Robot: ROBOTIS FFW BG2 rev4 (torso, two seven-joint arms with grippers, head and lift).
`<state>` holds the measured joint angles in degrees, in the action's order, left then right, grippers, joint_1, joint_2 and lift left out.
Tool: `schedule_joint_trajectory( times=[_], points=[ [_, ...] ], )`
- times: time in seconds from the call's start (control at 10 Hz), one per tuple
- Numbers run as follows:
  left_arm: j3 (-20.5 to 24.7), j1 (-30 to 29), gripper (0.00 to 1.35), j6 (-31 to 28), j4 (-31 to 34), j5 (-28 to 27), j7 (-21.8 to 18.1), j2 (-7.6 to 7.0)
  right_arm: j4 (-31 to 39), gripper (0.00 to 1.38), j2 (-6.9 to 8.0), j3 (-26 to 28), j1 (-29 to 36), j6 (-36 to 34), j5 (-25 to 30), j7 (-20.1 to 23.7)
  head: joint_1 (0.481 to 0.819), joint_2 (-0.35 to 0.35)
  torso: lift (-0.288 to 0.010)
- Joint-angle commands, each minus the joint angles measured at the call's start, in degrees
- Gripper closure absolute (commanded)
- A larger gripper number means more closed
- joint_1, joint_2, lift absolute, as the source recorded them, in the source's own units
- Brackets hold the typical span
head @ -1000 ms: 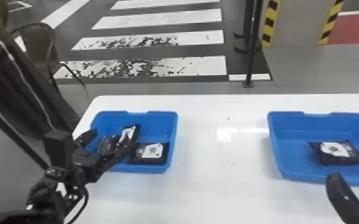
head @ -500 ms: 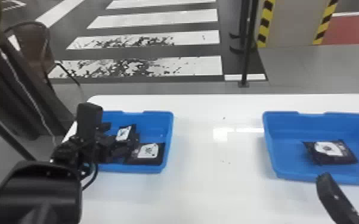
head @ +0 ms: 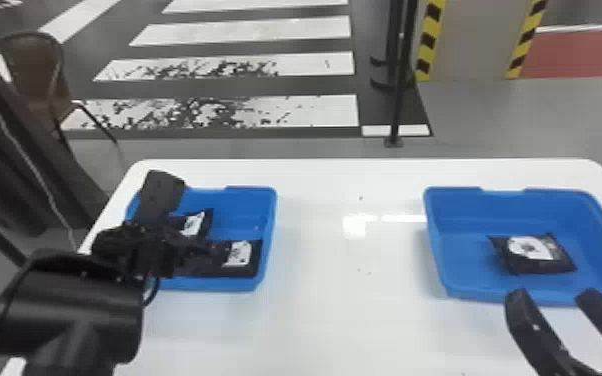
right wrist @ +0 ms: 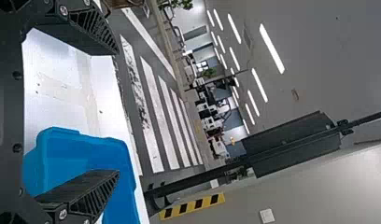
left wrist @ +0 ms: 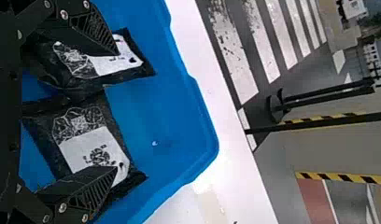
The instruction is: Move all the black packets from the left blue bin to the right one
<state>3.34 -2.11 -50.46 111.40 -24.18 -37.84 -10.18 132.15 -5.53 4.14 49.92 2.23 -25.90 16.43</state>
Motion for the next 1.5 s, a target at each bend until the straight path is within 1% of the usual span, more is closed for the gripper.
schedule_joint_trajectory(
  times=[0.0, 0.2, 0.3, 0.6, 0.7, 0.8, 0.9, 1.0, 1.1, 1.2, 1.3, 1.4],
  points=[
    [-1.3, 2.3, 0.18, -0.3, -3.3, -1.6, -1.7, -0.81, -0.2, 0.12, -0.01, 0.0, -0.1, -0.1, 0.0, 0.0, 0.695, 0.115, -0.140],
    [-2.2, 4.4, 0.18, 0.1, -6.3, -2.7, -3.6, -1.34, -0.3, 0.12, -0.01, -0.1, -0.3, -0.3, -0.3, 0.0, 0.695, 0.113, -0.140],
    [-3.2, 6.1, 0.18, 0.1, -8.3, -4.4, -5.7, -1.69, -0.5, 0.12, -0.01, -0.4, -0.4, -0.4, -0.5, 0.0, 0.695, 0.112, -0.140],
    [-6.7, 10.0, 0.18, 0.4, -14.3, -4.4, -9.6, -2.31, -1.0, 0.12, -0.01, -0.7, -1.1, -0.5, -0.7, 0.1, 0.695, 0.095, -0.140],
    [-7.6, 10.8, 0.22, -2.7, -14.7, -5.6, -11.4, -2.39, -1.2, 0.12, -0.01, -0.7, -1.3, -0.5, -0.8, 0.3, 0.695, 0.084, -0.140],
    [-8.6, 11.3, 0.24, -4.8, -14.7, -7.0, -12.3, -2.48, -1.3, 0.12, -0.01, -0.7, -1.3, -0.5, -1.1, 0.3, 0.695, 0.079, -0.140],
    [-8.6, 11.3, 0.24, -7.1, -14.7, -7.1, -12.3, -2.39, -1.3, 0.12, -0.01, -0.7, -1.3, -0.5, -1.1, 0.4, 0.695, 0.079, -0.140],
    [-8.5, 11.1, 0.28, -9.0, -14.7, -7.1, -12.4, -2.48, -1.4, 0.12, -0.10, -0.7, -1.3, -0.7, -1.2, 0.4, 0.695, 0.081, -0.140],
    [-8.4, 11.1, 0.51, -10.1, -15.6, -7.1, -12.9, -2.48, -1.6, 0.12, -0.01, -0.8, -1.3, -0.7, -1.6, 0.4, 0.695, 0.088, -0.140],
    [-8.0, 11.0, 0.86, -10.7, -16.3, -7.1, -13.0, -2.48, -1.7, 0.12, -0.01, -0.8, -1.3, -0.8, -1.9, 0.4, 0.695, 0.094, -0.140],
    [-7.2, 10.6, 0.98, -11.3, -16.3, -7.1, -13.0, -2.39, -1.7, 0.12, -0.01, -0.8, -1.3, -0.8, -2.0, 0.4, 0.695, 0.101, -0.140],
    [-6.3, 10.0, 1.18, -11.1, -16.3, -7.1, -12.9, -2.31, -1.7, 0.12, -0.01, -0.8, -1.3, -0.8, -2.0, 0.4, 0.695, 0.106, -0.140]
  ],
)
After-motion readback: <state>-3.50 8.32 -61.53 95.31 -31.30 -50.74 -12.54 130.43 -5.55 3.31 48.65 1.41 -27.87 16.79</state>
